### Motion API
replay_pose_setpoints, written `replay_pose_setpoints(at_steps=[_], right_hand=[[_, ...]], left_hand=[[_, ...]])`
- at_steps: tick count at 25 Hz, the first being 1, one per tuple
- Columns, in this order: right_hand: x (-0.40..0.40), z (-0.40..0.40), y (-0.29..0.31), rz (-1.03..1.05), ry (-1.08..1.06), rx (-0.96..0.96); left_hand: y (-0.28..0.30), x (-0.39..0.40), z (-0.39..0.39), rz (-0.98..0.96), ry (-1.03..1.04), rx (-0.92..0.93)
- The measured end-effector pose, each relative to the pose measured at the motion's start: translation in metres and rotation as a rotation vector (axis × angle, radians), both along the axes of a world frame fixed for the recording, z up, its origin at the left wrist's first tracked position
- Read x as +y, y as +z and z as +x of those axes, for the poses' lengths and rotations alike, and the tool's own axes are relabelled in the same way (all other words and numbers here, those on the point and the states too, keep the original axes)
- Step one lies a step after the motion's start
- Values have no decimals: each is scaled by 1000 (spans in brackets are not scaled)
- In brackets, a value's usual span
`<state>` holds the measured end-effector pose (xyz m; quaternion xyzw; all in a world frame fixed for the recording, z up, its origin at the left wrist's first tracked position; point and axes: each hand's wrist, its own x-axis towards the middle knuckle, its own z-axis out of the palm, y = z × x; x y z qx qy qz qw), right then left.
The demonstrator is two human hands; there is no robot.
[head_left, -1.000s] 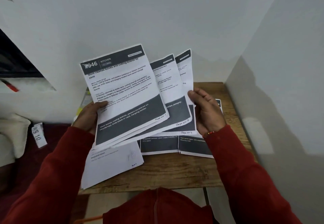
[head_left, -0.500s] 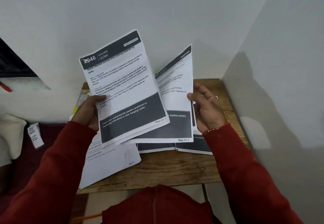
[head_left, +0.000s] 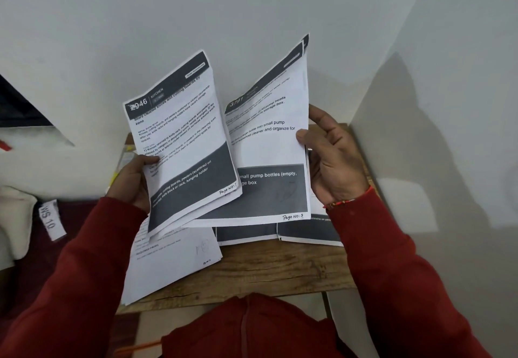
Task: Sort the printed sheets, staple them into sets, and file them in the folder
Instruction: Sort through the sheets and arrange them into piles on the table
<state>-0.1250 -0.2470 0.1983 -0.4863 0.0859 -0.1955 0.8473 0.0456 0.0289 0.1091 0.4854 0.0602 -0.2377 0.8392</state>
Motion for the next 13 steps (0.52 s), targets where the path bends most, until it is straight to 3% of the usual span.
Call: replay_pose_setpoints(at_steps=[7,13], right_hand=[[-5,3,-11,-93,-43,66],[-37,0,-120,-632,-171,658]], left_hand=[[1,-8,-7,54,-17,46],[-20,4,-6,177,1,142]])
